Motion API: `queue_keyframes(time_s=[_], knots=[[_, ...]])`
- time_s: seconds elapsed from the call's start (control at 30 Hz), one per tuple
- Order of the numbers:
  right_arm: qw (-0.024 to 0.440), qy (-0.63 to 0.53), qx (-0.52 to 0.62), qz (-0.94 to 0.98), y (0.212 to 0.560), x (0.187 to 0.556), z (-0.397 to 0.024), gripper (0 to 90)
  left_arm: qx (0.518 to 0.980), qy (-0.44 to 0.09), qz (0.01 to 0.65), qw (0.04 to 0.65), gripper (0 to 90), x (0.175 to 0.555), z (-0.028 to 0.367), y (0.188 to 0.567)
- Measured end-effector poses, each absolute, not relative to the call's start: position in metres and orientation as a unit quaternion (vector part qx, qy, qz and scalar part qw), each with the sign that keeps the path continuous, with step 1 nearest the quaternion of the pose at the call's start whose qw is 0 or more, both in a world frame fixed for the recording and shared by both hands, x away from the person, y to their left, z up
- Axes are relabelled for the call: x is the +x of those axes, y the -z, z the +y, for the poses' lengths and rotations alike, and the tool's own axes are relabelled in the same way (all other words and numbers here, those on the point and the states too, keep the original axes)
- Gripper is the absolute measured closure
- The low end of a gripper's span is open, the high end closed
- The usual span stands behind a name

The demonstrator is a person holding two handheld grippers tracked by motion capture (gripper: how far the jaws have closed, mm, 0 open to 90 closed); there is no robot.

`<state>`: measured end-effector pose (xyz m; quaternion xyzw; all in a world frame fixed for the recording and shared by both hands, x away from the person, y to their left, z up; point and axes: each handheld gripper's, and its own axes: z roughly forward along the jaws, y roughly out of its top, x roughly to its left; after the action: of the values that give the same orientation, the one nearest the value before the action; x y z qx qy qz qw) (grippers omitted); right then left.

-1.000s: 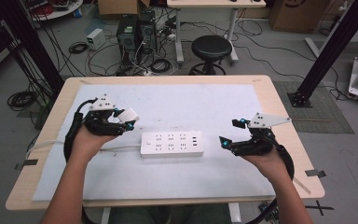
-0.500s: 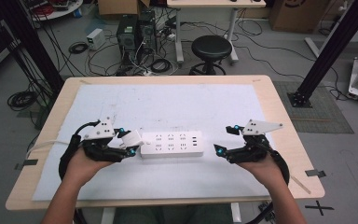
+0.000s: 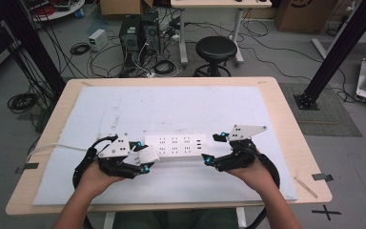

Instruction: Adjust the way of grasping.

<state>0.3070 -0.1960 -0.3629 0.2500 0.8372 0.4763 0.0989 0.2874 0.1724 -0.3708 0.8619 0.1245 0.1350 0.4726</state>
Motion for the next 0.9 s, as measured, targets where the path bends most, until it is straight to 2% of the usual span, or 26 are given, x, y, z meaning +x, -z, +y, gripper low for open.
queue_keyframes(time_s=[0.07, 0.17, 0.2, 0.27, 0.3, 0.37, 0.63, 0.9], knots=[[0.077, -0.477, 0.246, 0.84, 0.366, 0.307, -0.188, 18.7, 0.861, -0.138, 0.113, 0.477, 42.4, 0.285, 0.168, 0.374], [0.068, -0.479, 0.242, 0.841, 0.368, 0.306, -0.183, 18.8, 0.861, -0.142, 0.098, 0.478, 42.4, 0.282, 0.162, 0.378], [0.049, -0.487, 0.246, 0.837, 0.371, 0.305, -0.179, 18.8, 0.862, -0.145, 0.093, 0.477, 42.4, 0.281, 0.16, 0.379], [0.049, -0.487, 0.246, 0.837, 0.371, 0.305, -0.179, 18.8, 0.862, -0.148, 0.088, 0.477, 42.4, 0.281, 0.158, 0.38], [0.018, -0.499, 0.25, 0.829, 0.376, 0.303, -0.172, 18.7, 0.86, -0.158, 0.075, 0.48, 42.4, 0.278, 0.151, 0.382], [0.008, -0.505, 0.248, 0.827, 0.379, 0.304, -0.169, 18.7, 0.858, -0.169, 0.064, 0.48, 42.4, 0.276, 0.147, 0.382], [-0.083, -0.538, 0.275, 0.793, 0.395, 0.307, -0.158, 18.7, 0.852, -0.214, 0.037, 0.476, 42.4, 0.271, 0.13, 0.388], [-0.132, -0.546, 0.283, 0.777, 0.404, 0.311, -0.144, 18.8, 0.846, -0.253, 0.016, 0.468, 42.4, 0.265, 0.119, 0.391]])
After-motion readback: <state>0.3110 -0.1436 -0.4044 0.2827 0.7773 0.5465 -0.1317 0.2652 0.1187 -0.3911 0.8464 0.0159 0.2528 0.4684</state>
